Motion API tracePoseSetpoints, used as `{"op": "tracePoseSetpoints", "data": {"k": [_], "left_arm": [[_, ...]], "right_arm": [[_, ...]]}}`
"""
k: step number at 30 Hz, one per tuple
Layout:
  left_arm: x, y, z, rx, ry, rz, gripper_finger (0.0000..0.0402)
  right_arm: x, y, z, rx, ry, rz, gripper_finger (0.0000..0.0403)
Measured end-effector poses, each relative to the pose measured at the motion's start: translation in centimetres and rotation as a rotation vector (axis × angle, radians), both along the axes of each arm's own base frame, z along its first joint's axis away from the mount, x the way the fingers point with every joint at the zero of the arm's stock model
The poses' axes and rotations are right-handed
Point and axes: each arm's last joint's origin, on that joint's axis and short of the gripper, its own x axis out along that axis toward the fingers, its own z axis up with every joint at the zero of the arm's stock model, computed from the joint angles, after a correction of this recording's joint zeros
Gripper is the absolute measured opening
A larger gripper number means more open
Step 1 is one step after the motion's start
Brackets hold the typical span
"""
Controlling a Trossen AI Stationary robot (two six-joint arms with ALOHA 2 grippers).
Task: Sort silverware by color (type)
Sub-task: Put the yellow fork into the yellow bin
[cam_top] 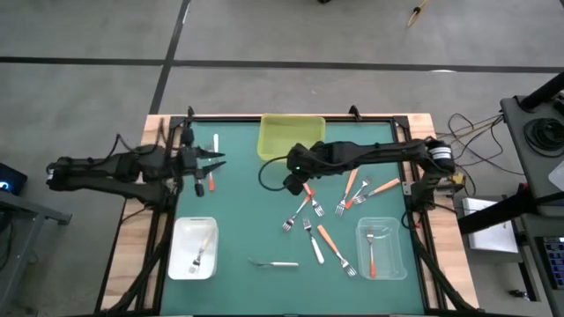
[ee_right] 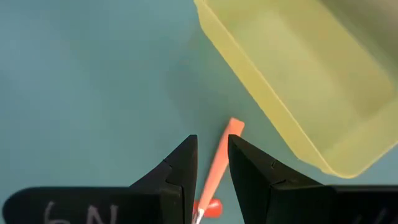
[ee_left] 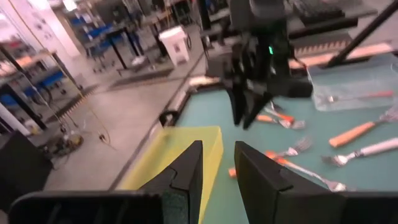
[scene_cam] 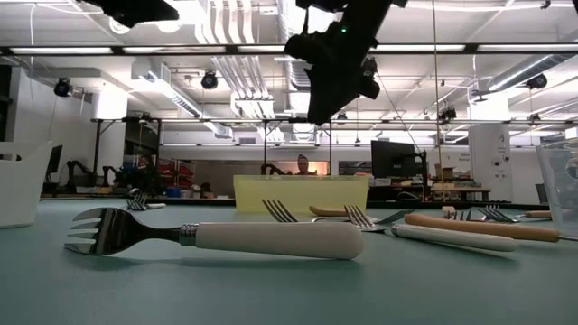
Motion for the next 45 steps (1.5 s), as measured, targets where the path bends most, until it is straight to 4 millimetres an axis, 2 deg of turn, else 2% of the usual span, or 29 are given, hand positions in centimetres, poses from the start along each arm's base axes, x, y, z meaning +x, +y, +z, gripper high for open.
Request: {"op": "tracePoseSetpoints", "data": {"k": [6,13,20,23,33,45], "left_arm": [[-1.2,0.1,0.3,0.008,-0.044,-0.001,0.0075],[-1.6,0.1,-1.5,0.003,-0.026,0.0,0.0075],[-1.9,0.1,-1.6,0.008,-0.064,0.001,0.0075],[-2.0,0.1,-1.4,0.008,-0.079,0.001,0.0075],[-2.2,0.1,-1.1,-0.013,-0.083,0.004,0.0075],[-2.2,0.1,-1.1,-0.011,-0.079,0.004,0.0075]], "right_arm": [[1.1,0.1,-1.0,0.048,0.083,-0.029,0.0082],[1.7,0.4,-2.8,0.2,0.127,-0.062,0.0082],[1.4,0.6,-4.7,0.256,0.25,-0.119,0.0083],[1.4,0.3,-5.1,0.26,0.276,-0.117,0.0097],[2.0,-1.5,-6.9,0.246,0.3,-0.134,0.0183],[2.8,-2.3,-10.7,0.248,0.387,-0.124,0.0187]]}}
